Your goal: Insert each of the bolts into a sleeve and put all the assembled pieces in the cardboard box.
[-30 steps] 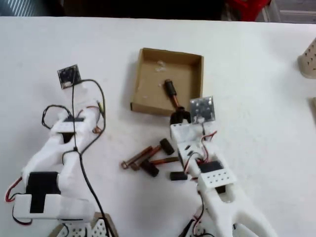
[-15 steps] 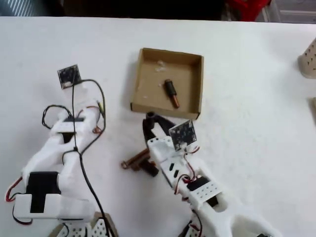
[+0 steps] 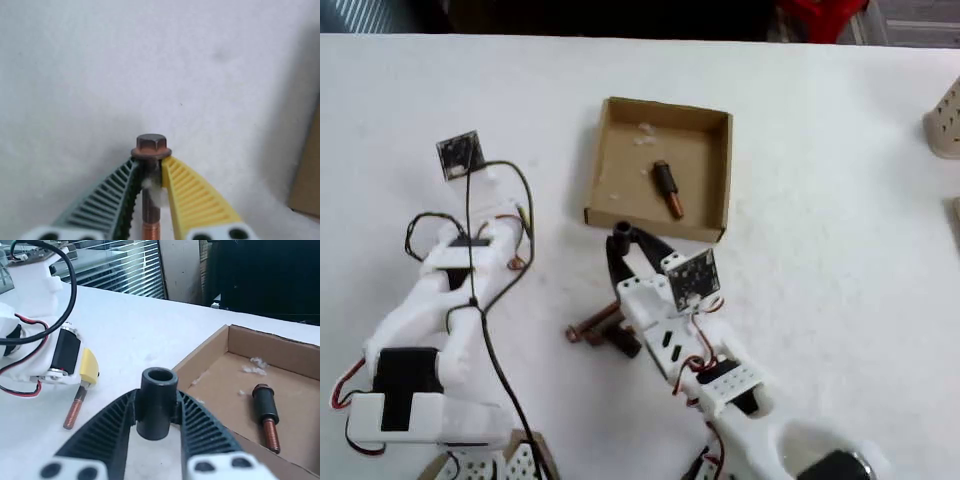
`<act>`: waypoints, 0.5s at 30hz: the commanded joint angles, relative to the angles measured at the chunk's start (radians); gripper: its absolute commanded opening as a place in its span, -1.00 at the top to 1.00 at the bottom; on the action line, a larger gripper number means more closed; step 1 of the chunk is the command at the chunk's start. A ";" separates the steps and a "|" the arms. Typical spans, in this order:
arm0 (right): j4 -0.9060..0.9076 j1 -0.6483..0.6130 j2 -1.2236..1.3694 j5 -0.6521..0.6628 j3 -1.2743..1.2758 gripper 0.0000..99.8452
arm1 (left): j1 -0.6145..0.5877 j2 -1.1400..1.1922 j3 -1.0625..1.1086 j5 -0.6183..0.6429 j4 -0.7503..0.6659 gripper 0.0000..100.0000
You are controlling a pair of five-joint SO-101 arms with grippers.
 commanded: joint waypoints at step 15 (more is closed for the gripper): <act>-0.708 -0.012 0.740 -0.011 -0.138 0.97 | 0.022 -0.056 -0.005 -0.011 -0.032 0.96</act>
